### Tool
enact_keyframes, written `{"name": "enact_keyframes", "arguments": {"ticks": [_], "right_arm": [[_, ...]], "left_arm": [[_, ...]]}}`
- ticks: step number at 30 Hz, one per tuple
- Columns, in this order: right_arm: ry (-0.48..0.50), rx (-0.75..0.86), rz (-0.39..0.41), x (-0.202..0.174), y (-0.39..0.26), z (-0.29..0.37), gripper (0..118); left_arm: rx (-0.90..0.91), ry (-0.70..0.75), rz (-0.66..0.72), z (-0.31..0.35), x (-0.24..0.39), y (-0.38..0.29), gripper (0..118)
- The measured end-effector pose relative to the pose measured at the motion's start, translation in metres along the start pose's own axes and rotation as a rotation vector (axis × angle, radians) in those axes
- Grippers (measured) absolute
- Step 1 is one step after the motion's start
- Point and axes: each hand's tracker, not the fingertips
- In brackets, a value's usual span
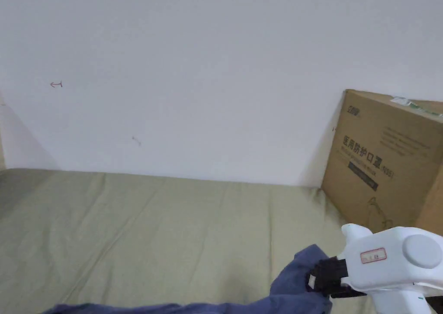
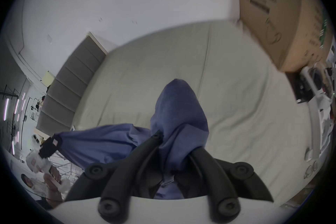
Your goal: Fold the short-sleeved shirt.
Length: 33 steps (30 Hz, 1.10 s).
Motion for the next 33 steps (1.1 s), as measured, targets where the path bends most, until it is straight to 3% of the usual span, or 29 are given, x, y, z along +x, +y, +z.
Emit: {"name": "enact_keyframes", "arguments": {"ticks": [4,6,16,19,23,33], "right_arm": [[-0.057,0.128,0.057,-0.006,0.013,0.080,7],[-0.086,0.185,0.040,-0.003,0.025,0.110,7],[-0.170,0.411,0.068,-0.034,0.110,0.224,7],[-0.226,0.470,0.092,-0.043,0.144,0.239,7],[-0.266,0.522,0.066,-0.048,0.194,0.242,7],[-0.402,0.665,0.093,-0.044,0.313,0.212,7]], "left_arm": [[0.093,-0.031,-0.086,0.016,0.016,0.064,1],[0.127,0.015,-0.131,0.022,0.025,0.096,1],[0.245,-0.022,-0.107,0.034,0.075,0.245,1],[0.263,-0.022,-0.098,0.021,0.086,0.278,1],[0.275,-0.015,-0.085,-0.013,0.096,0.318,1],[0.333,0.004,-0.068,-0.119,0.112,0.393,1]]}}
